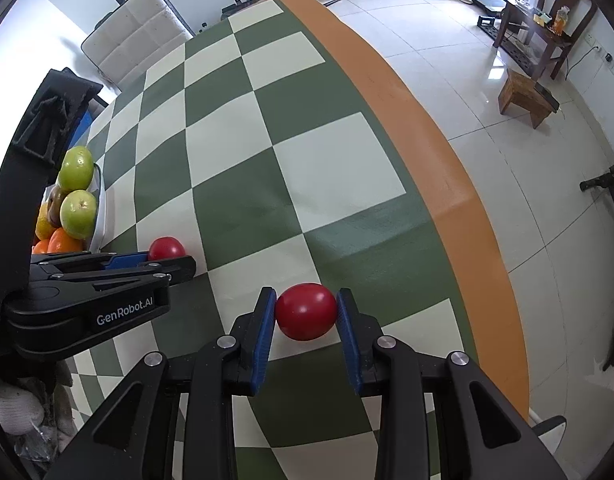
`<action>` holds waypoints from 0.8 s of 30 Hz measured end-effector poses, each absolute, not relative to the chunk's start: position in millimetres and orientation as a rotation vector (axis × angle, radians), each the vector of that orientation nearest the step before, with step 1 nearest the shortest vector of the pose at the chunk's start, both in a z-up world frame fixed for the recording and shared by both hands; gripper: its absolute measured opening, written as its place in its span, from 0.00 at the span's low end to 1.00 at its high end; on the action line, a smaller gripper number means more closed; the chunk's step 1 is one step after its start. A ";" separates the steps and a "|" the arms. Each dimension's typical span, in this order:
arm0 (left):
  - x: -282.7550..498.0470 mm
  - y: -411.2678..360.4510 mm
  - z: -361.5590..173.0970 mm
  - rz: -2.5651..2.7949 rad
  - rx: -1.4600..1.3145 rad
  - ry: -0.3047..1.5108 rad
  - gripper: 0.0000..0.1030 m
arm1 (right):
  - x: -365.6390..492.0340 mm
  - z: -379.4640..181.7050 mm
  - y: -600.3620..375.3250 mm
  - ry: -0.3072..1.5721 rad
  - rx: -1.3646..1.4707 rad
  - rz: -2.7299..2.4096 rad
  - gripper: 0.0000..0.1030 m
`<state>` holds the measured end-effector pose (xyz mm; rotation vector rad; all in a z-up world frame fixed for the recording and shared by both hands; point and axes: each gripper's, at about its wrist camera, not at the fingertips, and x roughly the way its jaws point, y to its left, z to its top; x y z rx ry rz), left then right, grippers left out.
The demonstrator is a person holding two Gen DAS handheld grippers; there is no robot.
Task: Organize fruits
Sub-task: 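Grasp a red tomato with the left tool while the right tool grasps the other tomato, then lower both tomatoes onto the plate rim and open both tools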
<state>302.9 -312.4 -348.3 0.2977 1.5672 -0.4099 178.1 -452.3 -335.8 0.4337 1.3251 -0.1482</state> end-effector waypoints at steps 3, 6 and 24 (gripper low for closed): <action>302.4 -295.5 -337.1 -0.408 0.270 1.551 0.26 | 180.4 -330.6 -447.8 1.320 0.415 -0.135 0.33; 303.0 -276.6 -325.8 -0.403 0.214 1.543 0.26 | 183.9 -324.1 -440.7 1.315 0.390 -0.116 0.33; 317.0 -47.9 -255.4 -0.096 -0.266 1.440 0.27 | 250.8 -276.8 -303.5 1.235 0.371 0.259 0.32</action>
